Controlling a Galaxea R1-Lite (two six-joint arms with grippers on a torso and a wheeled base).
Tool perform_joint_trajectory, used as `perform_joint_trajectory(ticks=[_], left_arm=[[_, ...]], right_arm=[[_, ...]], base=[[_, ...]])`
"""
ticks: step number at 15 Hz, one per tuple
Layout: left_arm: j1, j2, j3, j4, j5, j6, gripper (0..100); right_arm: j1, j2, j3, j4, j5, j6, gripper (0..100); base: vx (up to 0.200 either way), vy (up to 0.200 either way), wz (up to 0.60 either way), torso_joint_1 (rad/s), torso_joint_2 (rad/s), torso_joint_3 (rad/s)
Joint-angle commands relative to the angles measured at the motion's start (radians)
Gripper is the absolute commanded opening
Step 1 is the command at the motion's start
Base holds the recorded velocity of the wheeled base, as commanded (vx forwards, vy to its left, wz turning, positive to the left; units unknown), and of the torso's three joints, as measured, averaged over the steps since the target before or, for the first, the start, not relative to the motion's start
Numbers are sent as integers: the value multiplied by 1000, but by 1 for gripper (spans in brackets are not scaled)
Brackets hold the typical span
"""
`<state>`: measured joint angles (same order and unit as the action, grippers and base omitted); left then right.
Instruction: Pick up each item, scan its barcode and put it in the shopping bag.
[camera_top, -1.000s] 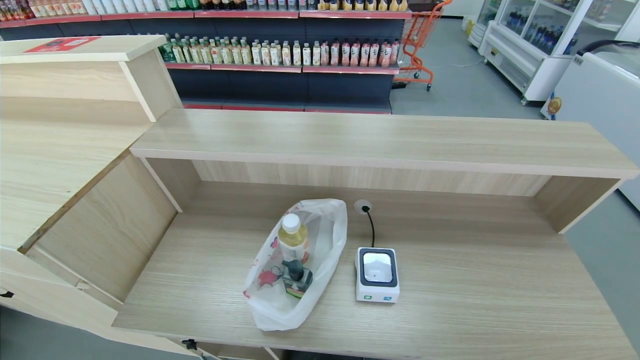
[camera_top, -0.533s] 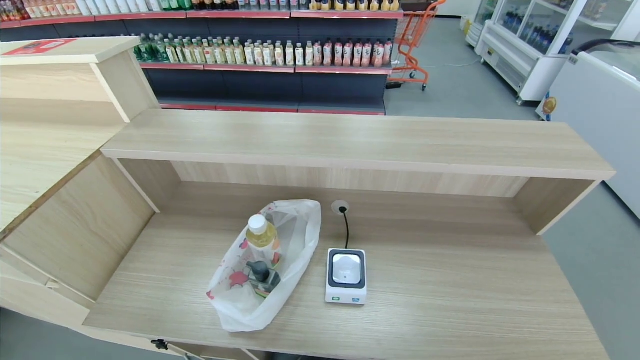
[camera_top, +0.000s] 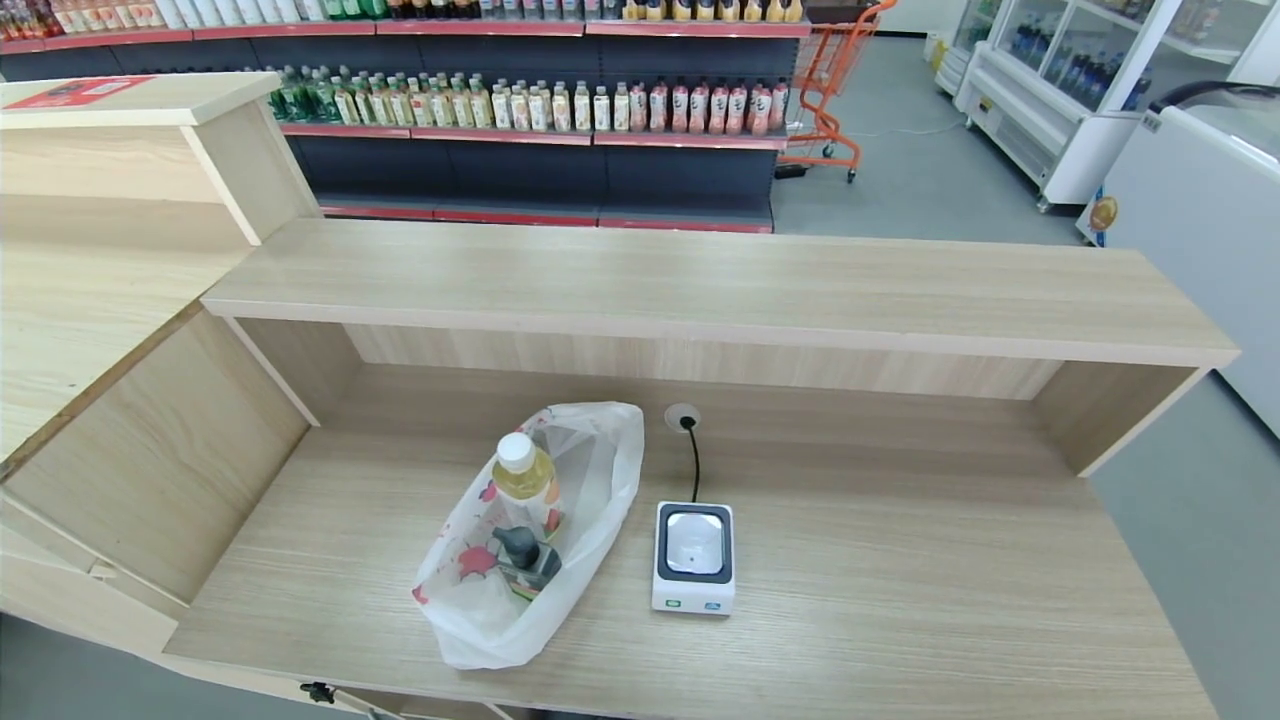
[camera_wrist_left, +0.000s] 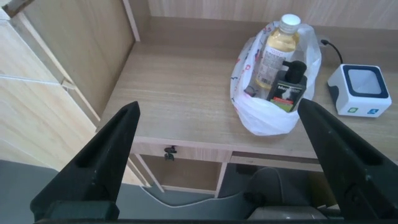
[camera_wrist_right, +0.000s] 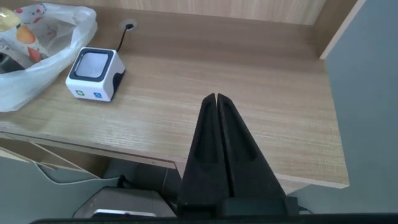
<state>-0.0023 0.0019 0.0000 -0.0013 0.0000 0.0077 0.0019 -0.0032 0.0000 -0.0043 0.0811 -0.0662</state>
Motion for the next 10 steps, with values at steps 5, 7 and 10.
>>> perform_joint_trajectory(ticks=[5, 7, 10], left_arm=[[1, 0, 0, 0, 0, 0, 100], [1, 0, 0, 0, 0, 0, 100], [1, 0, 0, 0, 0, 0, 100]], right_arm=[[1, 3, 0, 0, 0, 0, 0], [1, 3, 0, 0, 0, -1, 0], [1, 3, 0, 0, 0, -1, 0]], base=[[0, 0, 0, 0, 0, 0], [0, 0, 0, 0, 0, 0], [0, 0, 0, 0, 0, 0]])
